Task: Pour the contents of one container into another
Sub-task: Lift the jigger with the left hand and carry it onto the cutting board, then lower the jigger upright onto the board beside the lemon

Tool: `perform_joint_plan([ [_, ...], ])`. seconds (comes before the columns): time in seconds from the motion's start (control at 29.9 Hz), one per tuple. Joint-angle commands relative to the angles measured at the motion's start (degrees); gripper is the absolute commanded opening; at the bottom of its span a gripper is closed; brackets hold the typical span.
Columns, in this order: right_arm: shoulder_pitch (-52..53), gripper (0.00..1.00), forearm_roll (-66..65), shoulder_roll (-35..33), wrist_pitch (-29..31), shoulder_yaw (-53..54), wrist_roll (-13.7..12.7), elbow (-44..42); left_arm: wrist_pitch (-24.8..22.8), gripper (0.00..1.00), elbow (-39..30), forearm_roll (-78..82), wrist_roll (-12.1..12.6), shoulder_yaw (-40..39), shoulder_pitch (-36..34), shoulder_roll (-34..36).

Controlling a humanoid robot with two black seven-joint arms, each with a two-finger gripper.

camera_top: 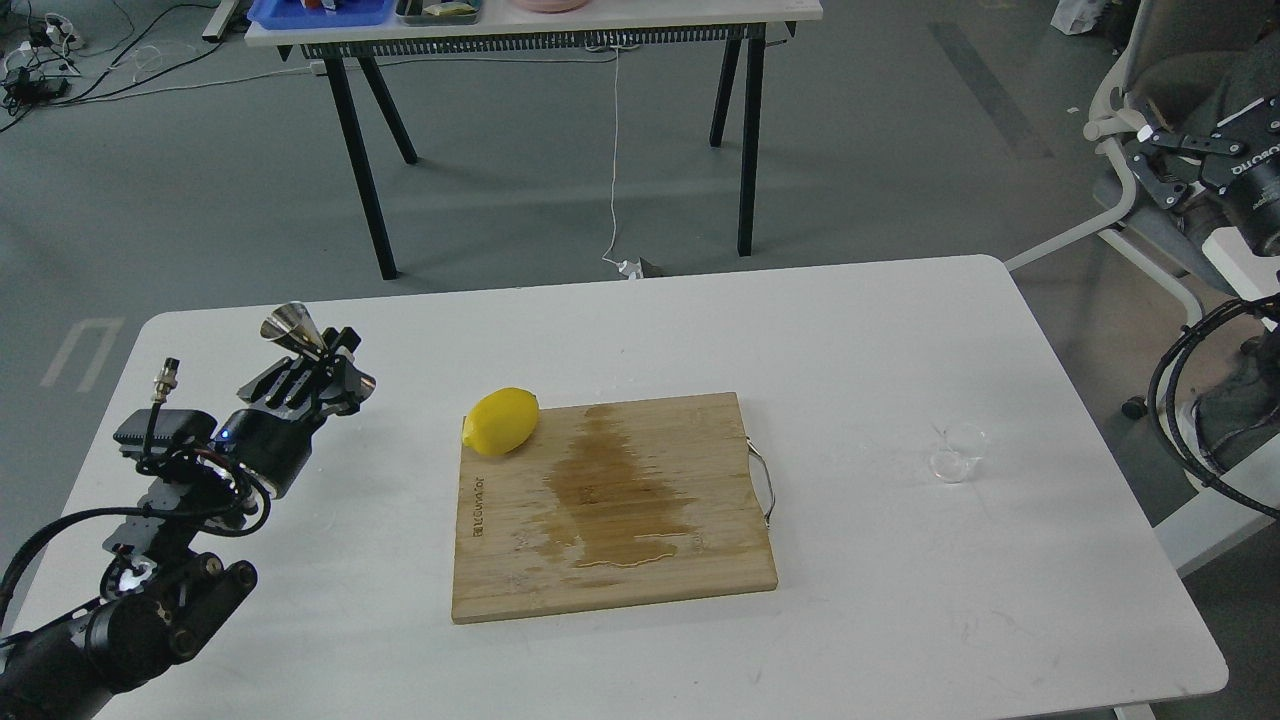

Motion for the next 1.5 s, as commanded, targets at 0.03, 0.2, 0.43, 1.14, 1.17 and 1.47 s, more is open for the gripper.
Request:
perform_joint_plan([
  [0.03,-0.13,0.99,0.00,0.05,0.00,-0.16,-0.11,-0.91,0.00,0.08,-5.88,0.45,0.00,0.14,-3.56,-0.81],
  [0.2,-0.31,0.99,0.00,3.37,0.00,-1.12,-0.63,-5.22,0.00,0.08,-6.69,1.77,0.00,4.17,-6.81,-4.05],
  [0.43,-0.92,0.99,0.00,4.79,0.00,-1.74,-0.72,-7.51,0.00,0.08,-6.59,2.04,0.00,10.06,-6.30,-8.71],
  [1.14,-0.57,0.99,0.00,4.79,0.00,-1.74,-0.72,-7.16,0.00,0.08,1.66,10.91,0.00,12.62,0.21,-17.42],
  [1.17,-0.66,0.99,0.00,4.79,0.00,-1.74,-0.72,-7.07,0.00,0.08,2.01,10.91,0.00,12.88,0.21,-17.42],
  [1.47,-0.92,0.99,0.00,4.88,0.00,-1.74,-0.72,-7.07,0.00,0.10,1.58,10.65,0.00,13.50,0.30,-17.42],
])
